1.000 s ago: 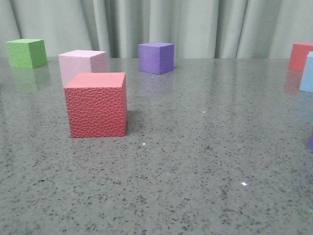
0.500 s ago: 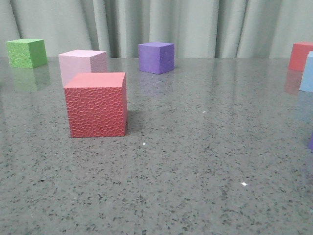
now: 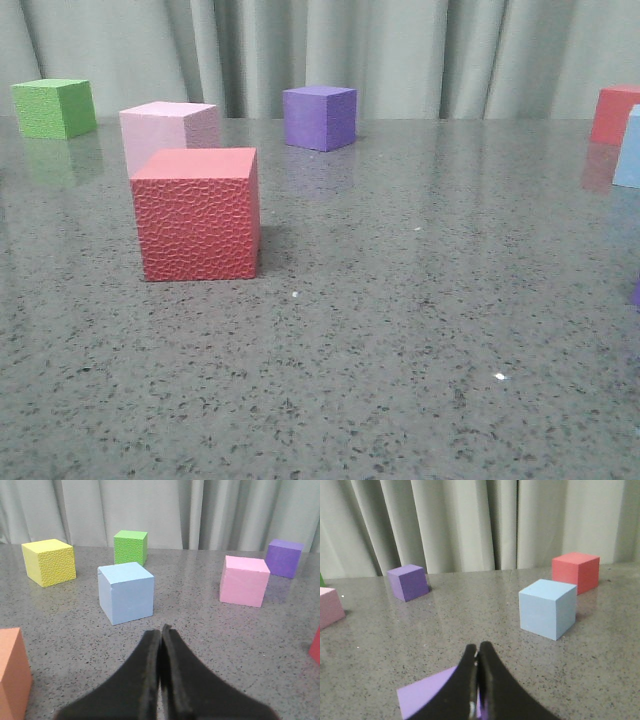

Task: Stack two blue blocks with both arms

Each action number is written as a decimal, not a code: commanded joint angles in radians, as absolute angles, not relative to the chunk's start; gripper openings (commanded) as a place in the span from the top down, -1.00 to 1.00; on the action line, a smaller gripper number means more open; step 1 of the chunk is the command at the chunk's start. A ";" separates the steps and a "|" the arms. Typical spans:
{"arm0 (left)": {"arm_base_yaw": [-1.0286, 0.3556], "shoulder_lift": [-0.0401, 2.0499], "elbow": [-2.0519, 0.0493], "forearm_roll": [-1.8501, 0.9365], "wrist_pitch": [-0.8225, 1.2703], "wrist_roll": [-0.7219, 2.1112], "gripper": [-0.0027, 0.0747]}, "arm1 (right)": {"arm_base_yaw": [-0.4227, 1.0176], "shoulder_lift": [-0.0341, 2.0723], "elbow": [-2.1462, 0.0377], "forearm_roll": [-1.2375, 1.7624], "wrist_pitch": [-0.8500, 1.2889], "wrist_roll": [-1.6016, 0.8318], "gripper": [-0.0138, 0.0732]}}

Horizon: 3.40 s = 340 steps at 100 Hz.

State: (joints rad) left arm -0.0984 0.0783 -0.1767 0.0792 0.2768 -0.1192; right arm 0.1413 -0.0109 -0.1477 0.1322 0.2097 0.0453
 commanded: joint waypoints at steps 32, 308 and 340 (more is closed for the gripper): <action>-0.097 0.410 -0.596 0.018 0.552 -0.125 0.98 | 0.141 0.140 -0.491 0.143 0.523 0.040 0.96; -0.097 0.577 -0.784 0.018 0.804 -0.115 -0.83 | 0.000 0.919 -0.991 0.079 0.626 0.261 -0.65; -0.097 0.577 -0.784 0.018 0.804 -0.115 -0.83 | -0.061 1.174 -1.131 0.083 0.635 0.300 -0.65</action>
State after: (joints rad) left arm -0.0984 0.5655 -0.7466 0.0271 0.8668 -0.1171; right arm -0.0534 1.1393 -1.0623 0.0843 0.6961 0.2930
